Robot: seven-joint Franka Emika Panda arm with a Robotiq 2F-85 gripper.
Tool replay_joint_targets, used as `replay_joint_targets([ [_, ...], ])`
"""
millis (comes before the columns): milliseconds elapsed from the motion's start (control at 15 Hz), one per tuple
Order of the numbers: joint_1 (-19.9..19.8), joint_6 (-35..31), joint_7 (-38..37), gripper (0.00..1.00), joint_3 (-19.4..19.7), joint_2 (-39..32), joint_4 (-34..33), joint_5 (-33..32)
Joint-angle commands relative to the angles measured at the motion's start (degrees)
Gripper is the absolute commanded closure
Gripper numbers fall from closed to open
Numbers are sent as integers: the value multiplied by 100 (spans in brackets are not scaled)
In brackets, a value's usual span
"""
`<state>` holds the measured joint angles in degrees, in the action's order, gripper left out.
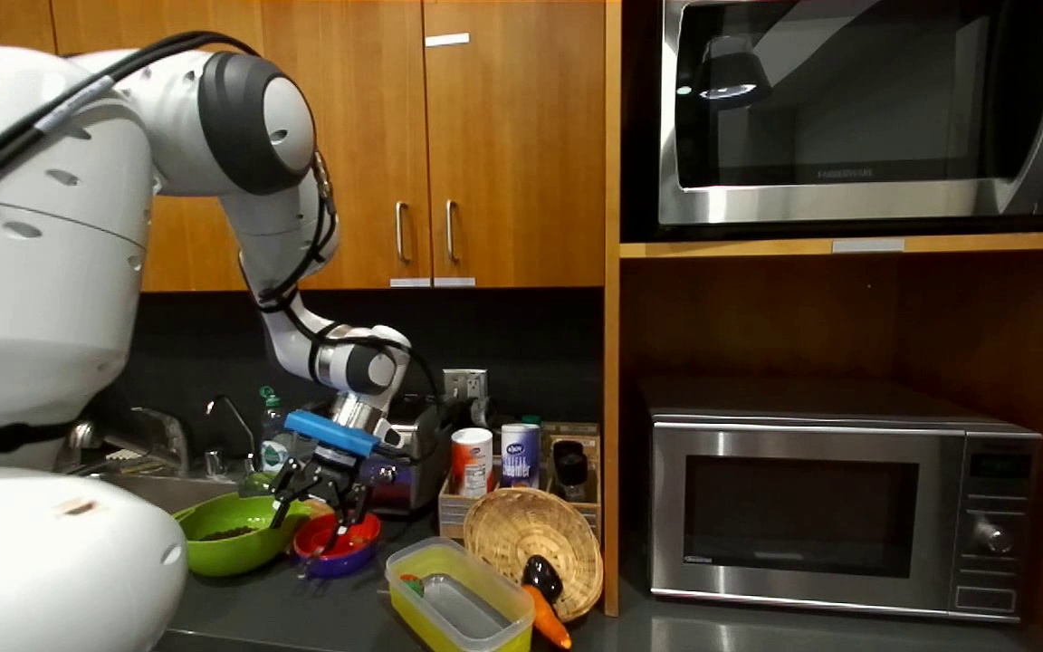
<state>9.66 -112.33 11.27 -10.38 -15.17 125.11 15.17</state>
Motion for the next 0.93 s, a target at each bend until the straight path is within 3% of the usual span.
replay_joint_targets([
  [0, -105, 214, 444, 0, -66, -432, -398, -14],
  [667, -170, 468, 631, 0, -90, -1079, -842, -17],
  [867, -173, 501, 623, 7, -96, -1179, -895, -13],
])
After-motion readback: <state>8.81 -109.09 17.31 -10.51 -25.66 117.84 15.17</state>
